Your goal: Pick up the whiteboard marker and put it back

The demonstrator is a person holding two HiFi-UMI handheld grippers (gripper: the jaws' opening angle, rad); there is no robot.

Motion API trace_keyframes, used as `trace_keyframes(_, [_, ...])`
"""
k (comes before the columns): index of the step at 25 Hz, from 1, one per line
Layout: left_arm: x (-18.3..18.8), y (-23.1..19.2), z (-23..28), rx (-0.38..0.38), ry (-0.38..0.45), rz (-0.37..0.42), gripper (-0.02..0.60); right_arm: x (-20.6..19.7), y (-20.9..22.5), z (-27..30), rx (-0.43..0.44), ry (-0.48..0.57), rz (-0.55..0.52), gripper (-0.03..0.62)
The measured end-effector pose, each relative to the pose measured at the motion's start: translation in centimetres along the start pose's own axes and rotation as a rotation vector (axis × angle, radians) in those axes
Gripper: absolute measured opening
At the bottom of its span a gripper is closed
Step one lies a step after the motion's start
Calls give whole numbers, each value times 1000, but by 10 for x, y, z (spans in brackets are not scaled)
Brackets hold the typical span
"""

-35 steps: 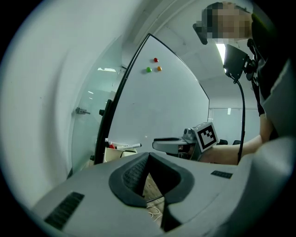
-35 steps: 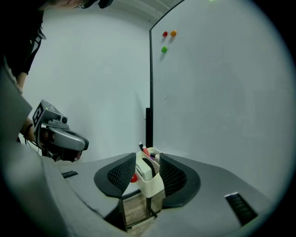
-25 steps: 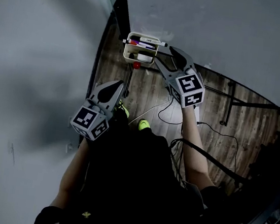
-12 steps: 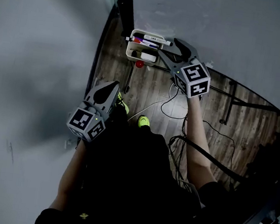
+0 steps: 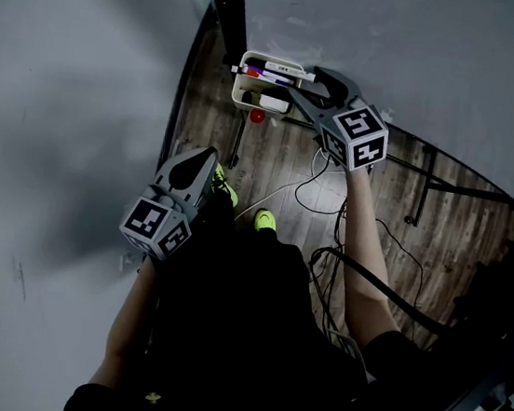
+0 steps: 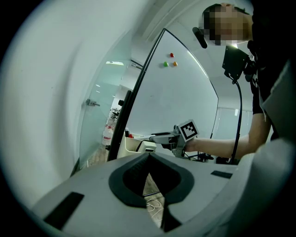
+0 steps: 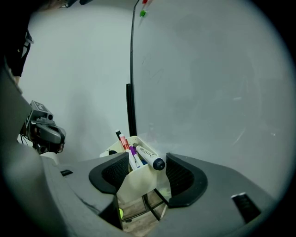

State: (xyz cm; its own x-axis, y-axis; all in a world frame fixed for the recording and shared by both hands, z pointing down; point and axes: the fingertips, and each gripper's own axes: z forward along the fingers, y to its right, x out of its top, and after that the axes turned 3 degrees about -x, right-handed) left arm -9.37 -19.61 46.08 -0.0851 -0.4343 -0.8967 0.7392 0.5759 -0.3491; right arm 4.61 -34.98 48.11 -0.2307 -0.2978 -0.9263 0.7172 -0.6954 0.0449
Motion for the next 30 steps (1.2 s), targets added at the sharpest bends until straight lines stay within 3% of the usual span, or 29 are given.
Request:
trace_keyframes(17, [-4,2,-5,3,-18,5,32,0,7,5,10,34,53,176])
trace_keyframes(20, [-4,2,-6,3,-21,7,32,0,10,5,5,44,65,124])
trace_keyframes(30, [-1,1,-5,4,-18,16,32,0,9,5,19,43,46,120])
